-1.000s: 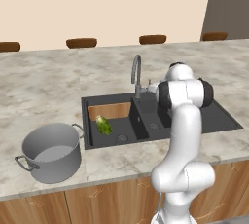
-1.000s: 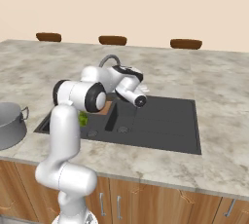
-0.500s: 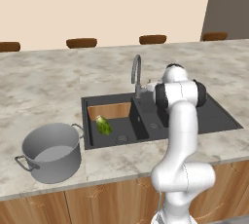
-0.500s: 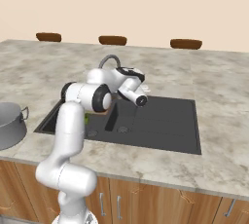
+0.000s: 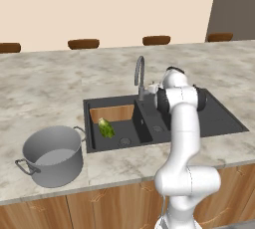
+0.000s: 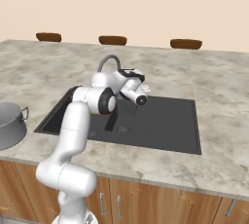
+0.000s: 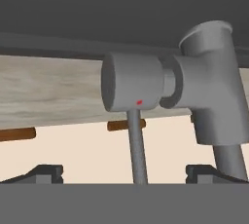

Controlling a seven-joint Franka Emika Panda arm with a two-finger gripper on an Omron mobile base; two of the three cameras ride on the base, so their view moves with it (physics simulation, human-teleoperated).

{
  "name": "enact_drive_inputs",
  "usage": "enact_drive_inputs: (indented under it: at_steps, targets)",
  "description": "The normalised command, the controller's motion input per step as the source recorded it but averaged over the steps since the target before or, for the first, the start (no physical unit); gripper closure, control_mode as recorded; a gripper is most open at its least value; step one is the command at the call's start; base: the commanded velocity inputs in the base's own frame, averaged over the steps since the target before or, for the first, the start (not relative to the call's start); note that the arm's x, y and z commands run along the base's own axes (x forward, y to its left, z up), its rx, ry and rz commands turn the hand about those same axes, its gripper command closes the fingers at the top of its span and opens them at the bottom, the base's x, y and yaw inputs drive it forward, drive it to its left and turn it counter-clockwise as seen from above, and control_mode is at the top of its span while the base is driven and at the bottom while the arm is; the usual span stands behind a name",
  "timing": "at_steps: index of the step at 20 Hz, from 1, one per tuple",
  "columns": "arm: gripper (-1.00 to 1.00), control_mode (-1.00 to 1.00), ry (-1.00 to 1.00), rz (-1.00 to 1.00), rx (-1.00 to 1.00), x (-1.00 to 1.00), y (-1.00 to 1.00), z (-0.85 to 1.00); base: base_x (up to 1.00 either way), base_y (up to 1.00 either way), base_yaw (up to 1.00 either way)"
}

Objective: Dump the lettuce from the pot into the sink. Then turn on the water and wash the lettuce. Then turn off the water and put the lettuce back in the pot.

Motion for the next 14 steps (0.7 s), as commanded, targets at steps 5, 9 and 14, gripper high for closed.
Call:
enact_drive_inputs:
  at_steps: [5, 9, 14]
  targets:
    - [-1.0, -1.0, 0.0, -0.02, 0.0, 0.38, 0.0, -0.17, 0.0, 0.0, 0.0]
    - [-1.0, -1.0, 0.0, -0.03, 0.01, 0.37, -0.04, -0.15, 0.0, 0.0, 0.0]
    - [-1.0, -1.0, 0.0, -0.04, 0.04, 0.35, -0.17, -0.16, 0.0, 0.0, 0.0]
